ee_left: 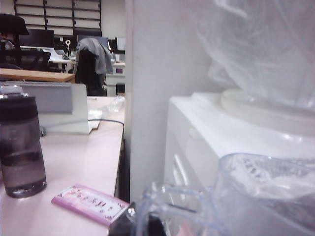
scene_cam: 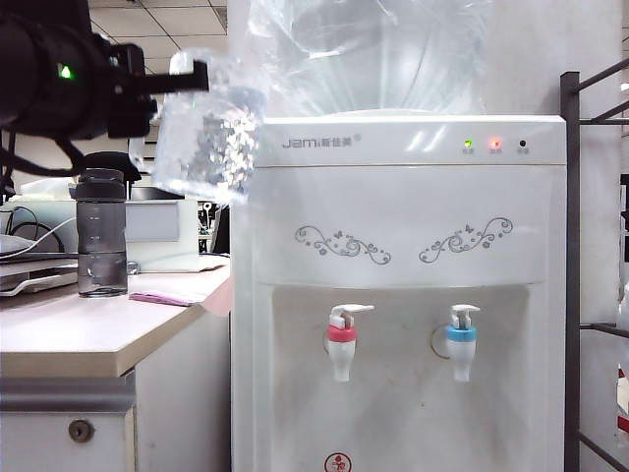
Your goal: Pick up the plastic mug from the left desk, go to the hot water outlet of the water dispenser, press the vertical switch to get some water, then put the mug back on the desk.
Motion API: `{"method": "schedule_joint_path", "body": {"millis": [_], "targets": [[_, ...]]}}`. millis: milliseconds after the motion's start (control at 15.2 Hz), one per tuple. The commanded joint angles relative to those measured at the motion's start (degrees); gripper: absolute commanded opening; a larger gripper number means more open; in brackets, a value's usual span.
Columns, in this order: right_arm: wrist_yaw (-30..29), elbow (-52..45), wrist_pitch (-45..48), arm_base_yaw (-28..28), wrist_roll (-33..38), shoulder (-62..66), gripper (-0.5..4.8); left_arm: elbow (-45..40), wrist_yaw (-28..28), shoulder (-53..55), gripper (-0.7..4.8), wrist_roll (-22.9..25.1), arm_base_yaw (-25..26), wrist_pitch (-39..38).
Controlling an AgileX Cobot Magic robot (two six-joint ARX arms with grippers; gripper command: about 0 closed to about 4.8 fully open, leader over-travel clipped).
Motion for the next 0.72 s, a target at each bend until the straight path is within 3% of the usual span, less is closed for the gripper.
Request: {"method": "schedule_joint_path", "body": {"millis": [66, 461, 659, 725], "targets": [[-0.11, 0.22, 0.61, 0.04, -0.17, 0.00, -0.05, 0.35, 0.11, -0.39, -0.06, -0.81, -0.04, 0.68], [-0.11, 0.22, 0.61, 0.02, -0.17, 0.00, -0.05, 0.35, 0.28, -1.70, -0.06, -0.81, 1.51, 0.55], [-0.11, 0.22, 0.61, 0.02, -0.17, 0.00, -0.05, 0.35, 0.31, -2.99, -0.06, -0.81, 4.72, 0.22], [-0.11, 0.22, 0.61, 0.04, -0.17, 0.00, -0.05, 0.35, 0.28, -4.44, -0.06, -0.81, 9.60, -0.07]]}}
